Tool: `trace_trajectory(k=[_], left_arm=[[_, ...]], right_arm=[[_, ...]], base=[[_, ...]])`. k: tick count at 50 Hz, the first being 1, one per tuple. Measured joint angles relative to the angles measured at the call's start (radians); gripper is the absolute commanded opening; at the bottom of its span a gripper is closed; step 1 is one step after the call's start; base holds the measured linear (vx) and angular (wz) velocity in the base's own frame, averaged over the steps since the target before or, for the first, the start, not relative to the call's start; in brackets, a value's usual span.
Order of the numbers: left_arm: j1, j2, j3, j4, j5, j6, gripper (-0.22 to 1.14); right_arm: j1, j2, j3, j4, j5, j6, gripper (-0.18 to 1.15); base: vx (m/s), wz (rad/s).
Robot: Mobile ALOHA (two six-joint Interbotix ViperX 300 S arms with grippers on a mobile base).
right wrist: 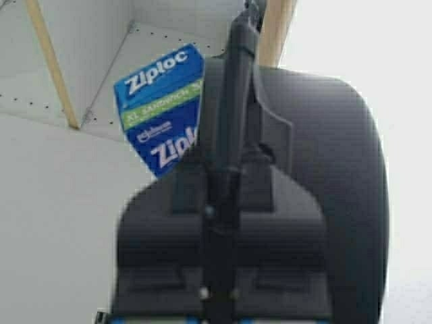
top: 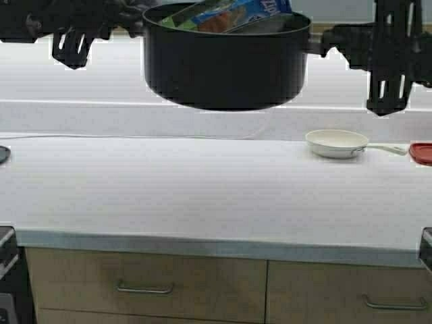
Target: Open the cabinet, put the pot inside, then close it
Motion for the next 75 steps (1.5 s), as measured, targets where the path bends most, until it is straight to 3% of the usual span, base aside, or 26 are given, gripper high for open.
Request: trace_trajectory(k=[16, 31, 56, 75], left_arm=[[-0.006, -0.054, -0.101, -0.005, 0.132, 0.0, 0.02], [-0.005, -0.054, -0.232, -0.005, 0.259, -0.002, 0.02], [-0.003, -0.049, -0.414, -0.02, 0.454, -0.002, 0.02], [-0.003, -0.02, -0.445, -0.032, 0.462, -0.002, 0.02]], right_arm=[[-0.002, -0.305, -0.098, 0.009, 0.414, 0.0, 0.06], [-0.006, -0.405, -0.242, 0.021, 0.698, -0.003, 0.06], [-0.051, -0.347, -0.489, 0.048, 0.914, -0.025, 0.06], [-0.071, -0.301, -0.543, 0.048, 0.934, -0.026, 0.06]], base=[[0.0, 0.0], [0.01, -0.03], [0.04, -0.08], [0.15, -0.05]])
